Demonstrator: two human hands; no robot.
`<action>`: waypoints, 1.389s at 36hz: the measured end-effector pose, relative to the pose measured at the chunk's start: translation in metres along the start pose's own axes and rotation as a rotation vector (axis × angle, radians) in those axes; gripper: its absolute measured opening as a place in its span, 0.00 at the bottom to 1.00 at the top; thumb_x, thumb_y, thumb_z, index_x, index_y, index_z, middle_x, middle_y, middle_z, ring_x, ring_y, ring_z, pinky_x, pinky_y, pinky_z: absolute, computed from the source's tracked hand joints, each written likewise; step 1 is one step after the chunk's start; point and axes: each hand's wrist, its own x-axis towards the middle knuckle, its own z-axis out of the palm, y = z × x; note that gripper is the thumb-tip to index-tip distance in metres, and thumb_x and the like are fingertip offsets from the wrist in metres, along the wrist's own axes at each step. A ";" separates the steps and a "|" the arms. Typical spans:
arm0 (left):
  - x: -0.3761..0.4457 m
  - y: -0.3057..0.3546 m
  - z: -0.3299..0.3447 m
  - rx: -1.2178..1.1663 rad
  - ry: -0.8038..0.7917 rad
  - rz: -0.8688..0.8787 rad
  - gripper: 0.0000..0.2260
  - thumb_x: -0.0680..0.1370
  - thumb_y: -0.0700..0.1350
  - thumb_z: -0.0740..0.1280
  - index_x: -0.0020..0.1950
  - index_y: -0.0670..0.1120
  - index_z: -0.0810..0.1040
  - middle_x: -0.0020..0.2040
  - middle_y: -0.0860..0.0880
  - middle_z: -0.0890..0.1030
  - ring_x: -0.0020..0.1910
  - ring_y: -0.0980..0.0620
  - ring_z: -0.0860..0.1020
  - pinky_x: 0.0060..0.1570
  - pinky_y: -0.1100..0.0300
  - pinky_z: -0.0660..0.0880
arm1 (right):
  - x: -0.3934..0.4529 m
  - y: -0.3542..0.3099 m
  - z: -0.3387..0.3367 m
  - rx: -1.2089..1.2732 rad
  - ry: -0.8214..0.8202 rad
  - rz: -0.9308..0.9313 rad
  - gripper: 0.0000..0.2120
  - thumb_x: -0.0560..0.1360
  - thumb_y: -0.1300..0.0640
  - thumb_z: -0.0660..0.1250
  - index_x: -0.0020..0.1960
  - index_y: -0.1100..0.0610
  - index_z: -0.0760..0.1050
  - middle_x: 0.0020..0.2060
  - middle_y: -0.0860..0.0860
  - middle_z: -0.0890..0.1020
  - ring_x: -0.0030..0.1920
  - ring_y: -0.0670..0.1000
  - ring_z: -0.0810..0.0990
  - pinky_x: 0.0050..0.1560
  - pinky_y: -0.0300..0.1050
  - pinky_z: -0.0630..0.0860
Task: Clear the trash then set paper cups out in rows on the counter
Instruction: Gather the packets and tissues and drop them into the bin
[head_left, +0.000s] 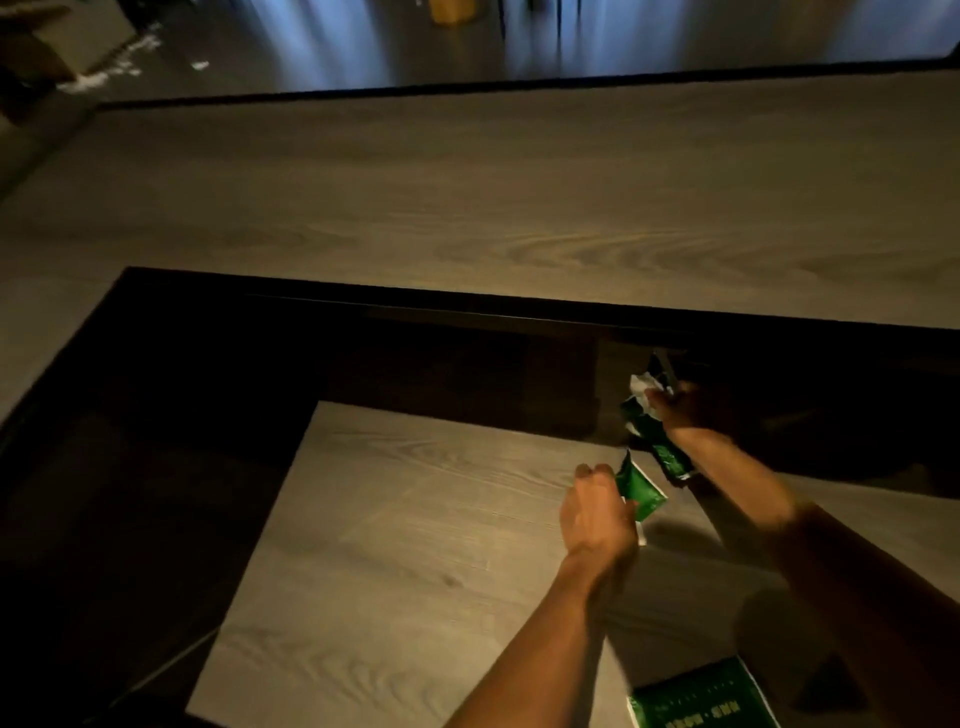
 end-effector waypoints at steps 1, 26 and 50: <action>0.001 -0.002 -0.001 -0.005 -0.016 -0.008 0.14 0.82 0.44 0.68 0.67 0.43 0.75 0.66 0.42 0.75 0.61 0.43 0.77 0.60 0.53 0.75 | 0.007 0.002 0.008 -0.019 0.001 -0.017 0.32 0.70 0.38 0.67 0.54 0.67 0.77 0.54 0.69 0.80 0.59 0.68 0.77 0.65 0.64 0.68; -0.021 0.017 -0.061 -1.003 0.075 -0.049 0.10 0.82 0.53 0.66 0.42 0.52 0.77 0.37 0.56 0.82 0.36 0.62 0.79 0.35 0.75 0.72 | -0.177 -0.027 -0.048 0.190 -0.170 -0.240 0.14 0.82 0.49 0.61 0.62 0.57 0.72 0.51 0.51 0.79 0.50 0.49 0.79 0.54 0.50 0.76; -0.087 0.055 -0.014 -1.162 -0.083 -0.342 0.06 0.75 0.30 0.70 0.45 0.41 0.78 0.39 0.42 0.83 0.37 0.47 0.82 0.40 0.54 0.81 | -0.247 0.014 -0.105 -0.434 0.043 -0.649 0.38 0.72 0.63 0.68 0.78 0.56 0.55 0.67 0.52 0.69 0.67 0.52 0.65 0.70 0.47 0.61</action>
